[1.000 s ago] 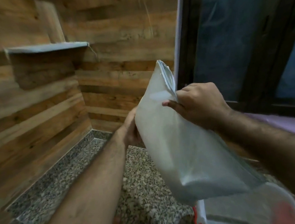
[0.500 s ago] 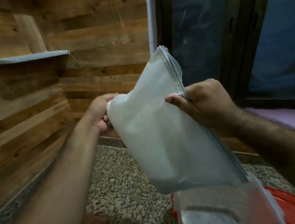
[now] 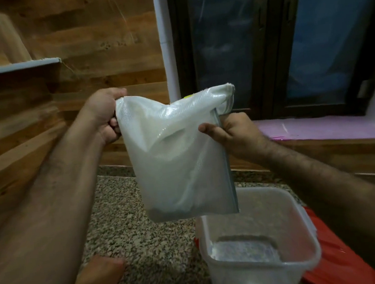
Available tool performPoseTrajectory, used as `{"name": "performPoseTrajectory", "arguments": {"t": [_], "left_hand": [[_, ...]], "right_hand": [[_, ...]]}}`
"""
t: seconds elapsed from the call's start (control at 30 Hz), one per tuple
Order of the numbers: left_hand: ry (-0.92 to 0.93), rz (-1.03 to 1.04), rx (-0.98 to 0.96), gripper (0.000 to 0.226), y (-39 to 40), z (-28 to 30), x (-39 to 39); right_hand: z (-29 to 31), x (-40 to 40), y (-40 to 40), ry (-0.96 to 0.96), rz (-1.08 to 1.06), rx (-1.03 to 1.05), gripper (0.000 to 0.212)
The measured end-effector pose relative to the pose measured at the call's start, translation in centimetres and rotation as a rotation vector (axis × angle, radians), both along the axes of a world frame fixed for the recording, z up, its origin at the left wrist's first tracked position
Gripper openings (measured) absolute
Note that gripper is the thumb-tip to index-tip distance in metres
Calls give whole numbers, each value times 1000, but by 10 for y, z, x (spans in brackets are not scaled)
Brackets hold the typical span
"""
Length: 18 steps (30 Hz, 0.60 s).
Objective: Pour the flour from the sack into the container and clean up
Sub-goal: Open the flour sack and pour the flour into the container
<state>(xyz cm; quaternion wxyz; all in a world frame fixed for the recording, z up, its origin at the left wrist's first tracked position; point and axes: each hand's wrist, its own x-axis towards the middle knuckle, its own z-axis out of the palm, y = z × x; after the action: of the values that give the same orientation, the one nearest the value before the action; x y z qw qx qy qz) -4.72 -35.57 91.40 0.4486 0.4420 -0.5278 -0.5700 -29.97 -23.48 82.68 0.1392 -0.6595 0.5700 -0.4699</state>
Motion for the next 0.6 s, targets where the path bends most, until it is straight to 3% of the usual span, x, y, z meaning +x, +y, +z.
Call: {"name": "performPoseTrajectory", "arguments": {"t": [0.13,0.37,0.6], "left_hand": [[-99,16,-66,32,6,-13,-15],[-231,27,-141,26,19,-26,-48],[-323,-15,-233,19,31,-26,-78]], "right_hand": [[-26,-13,8,47,-67,37,51],[-74,-36,22,-96,-106,97,43],[-113,-51,37,-170,-187,82,75]]}}
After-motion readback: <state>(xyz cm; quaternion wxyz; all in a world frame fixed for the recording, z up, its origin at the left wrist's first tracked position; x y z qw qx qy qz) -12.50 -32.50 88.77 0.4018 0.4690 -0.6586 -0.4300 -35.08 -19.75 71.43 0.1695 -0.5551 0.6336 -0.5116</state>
